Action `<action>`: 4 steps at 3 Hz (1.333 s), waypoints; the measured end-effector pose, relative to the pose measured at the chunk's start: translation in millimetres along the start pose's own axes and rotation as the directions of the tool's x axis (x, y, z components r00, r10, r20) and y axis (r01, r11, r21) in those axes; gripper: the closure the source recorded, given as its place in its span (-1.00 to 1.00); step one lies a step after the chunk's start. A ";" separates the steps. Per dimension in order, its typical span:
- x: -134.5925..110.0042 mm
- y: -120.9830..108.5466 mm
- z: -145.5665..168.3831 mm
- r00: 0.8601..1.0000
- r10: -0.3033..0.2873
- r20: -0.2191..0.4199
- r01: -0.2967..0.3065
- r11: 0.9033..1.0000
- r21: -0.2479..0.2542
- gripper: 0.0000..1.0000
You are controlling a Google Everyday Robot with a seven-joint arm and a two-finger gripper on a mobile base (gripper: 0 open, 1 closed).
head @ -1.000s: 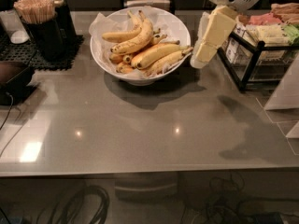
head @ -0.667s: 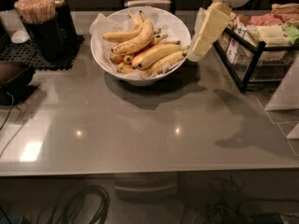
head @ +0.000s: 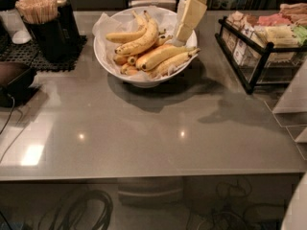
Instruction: Pick banana from white bowl
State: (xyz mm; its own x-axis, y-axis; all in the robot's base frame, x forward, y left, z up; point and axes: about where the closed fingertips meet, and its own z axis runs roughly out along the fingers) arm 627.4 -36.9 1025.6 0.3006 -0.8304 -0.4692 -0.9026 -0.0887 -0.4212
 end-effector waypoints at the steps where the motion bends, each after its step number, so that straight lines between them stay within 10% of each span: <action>1: -3.4 -4.6 -1.1 1.000 -0.003 0.007 0.003 1.000 0.011 -0.63; 4: -32.1 -14.9 77.8 0.989 -0.057 0.137 0.071 0.993 -0.099 -0.68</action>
Offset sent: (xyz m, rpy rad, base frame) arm 0.0044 0.0043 0.0039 0.0165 -0.0116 0.0027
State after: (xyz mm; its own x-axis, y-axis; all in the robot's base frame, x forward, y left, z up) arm 655.2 33.9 986.6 0.3912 -0.7407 -0.5462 -0.9050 -0.2017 -0.3747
